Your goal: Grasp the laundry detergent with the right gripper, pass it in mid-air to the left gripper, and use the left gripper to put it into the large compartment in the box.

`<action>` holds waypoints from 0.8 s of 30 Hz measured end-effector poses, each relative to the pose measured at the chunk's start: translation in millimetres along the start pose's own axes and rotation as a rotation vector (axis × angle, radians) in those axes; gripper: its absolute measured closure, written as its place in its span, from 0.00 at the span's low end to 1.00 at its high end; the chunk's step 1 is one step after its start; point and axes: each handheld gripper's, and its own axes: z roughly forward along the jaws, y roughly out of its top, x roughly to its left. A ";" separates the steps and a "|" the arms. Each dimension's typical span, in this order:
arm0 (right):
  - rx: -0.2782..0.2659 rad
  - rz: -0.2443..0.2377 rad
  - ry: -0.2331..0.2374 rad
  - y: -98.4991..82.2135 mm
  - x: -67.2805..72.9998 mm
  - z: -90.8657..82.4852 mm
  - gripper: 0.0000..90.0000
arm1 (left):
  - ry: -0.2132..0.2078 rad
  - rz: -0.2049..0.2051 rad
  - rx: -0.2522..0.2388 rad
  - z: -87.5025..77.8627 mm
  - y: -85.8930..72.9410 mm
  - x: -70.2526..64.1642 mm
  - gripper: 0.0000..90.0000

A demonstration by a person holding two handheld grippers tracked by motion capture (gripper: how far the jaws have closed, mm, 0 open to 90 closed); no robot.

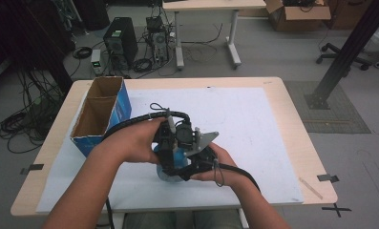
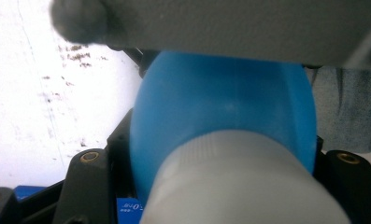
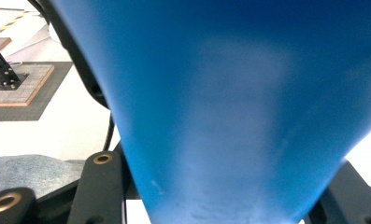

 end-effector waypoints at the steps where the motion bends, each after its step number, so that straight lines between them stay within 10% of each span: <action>1: -0.002 -0.001 0.001 0.1 0.1 -0.5 0.50 | -0.002 -0.001 -0.001 -0.6 0.0 0.2 0.44; 24: -0.100 0.045 -0.035 -9.3 0.3 -10.7 0.41 | 0.022 0.008 0.003 -8.6 4.9 1.5 0.44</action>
